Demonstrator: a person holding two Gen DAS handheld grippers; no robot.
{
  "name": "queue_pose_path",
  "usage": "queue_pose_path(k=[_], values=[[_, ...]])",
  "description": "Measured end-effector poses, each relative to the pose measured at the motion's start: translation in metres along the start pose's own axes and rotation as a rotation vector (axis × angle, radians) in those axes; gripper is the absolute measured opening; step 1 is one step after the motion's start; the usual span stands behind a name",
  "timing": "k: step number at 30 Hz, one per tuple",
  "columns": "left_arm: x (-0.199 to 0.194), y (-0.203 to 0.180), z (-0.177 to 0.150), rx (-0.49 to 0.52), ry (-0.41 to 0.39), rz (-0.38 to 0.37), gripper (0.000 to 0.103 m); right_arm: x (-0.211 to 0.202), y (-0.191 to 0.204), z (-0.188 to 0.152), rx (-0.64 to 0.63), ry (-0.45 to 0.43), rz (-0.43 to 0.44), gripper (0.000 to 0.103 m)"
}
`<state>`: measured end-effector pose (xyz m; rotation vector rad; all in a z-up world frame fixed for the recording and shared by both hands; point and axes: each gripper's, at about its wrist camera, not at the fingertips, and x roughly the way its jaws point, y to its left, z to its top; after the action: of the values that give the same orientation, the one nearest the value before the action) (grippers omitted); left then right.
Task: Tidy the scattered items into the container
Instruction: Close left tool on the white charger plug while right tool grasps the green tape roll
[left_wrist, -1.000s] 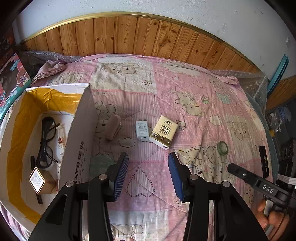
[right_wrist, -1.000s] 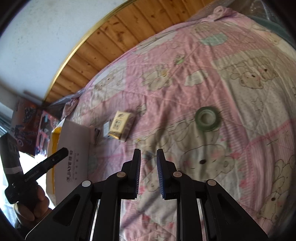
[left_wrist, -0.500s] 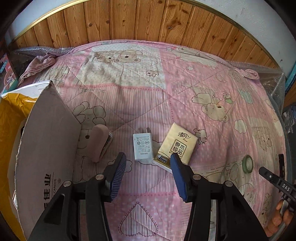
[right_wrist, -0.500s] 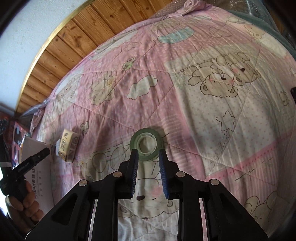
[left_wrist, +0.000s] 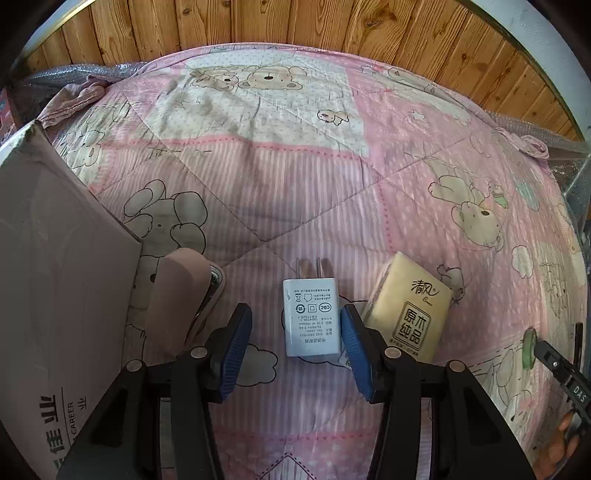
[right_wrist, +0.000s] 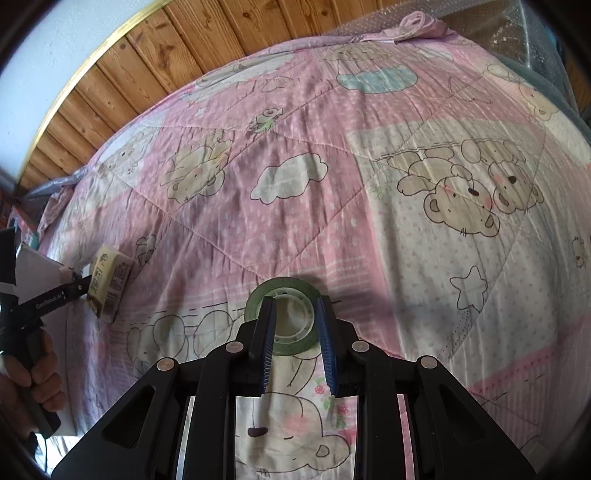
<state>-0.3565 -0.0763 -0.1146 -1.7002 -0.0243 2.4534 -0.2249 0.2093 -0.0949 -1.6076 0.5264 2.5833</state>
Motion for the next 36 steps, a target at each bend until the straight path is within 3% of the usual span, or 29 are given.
queue_pose_path(k=[4,9,14,21,30,33,34,36], values=[[0.005,-0.002,0.001,0.026,-0.022,0.017,0.051,0.002,0.005,0.000,-0.058,-0.011,-0.049,0.023],[0.006,-0.007,0.002,0.071,-0.054,0.046,0.032,0.005,-0.003,0.001,-0.046,-0.017,-0.067,0.017],[0.004,-0.003,0.001,0.070,-0.061,0.028,0.032,0.005,-0.002,0.001,-0.064,-0.013,-0.074,0.016],[-0.015,0.002,-0.001,0.031,-0.081,-0.002,0.031,-0.007,-0.008,-0.004,0.002,-0.003,-0.049,0.005],[-0.033,-0.004,-0.020,0.038,-0.074,-0.039,0.031,-0.020,-0.012,-0.011,0.040,-0.007,-0.025,0.005],[-0.038,-0.007,-0.028,0.037,-0.076,-0.048,0.031,-0.018,-0.006,-0.009,0.021,0.002,0.000,0.010],[-0.039,-0.007,-0.030,0.033,-0.074,-0.052,0.031,-0.017,-0.004,-0.008,0.014,0.003,0.011,0.017],[-0.043,-0.007,-0.035,0.029,-0.075,-0.059,0.031,-0.010,0.003,-0.008,-0.022,0.019,-0.019,0.021]])
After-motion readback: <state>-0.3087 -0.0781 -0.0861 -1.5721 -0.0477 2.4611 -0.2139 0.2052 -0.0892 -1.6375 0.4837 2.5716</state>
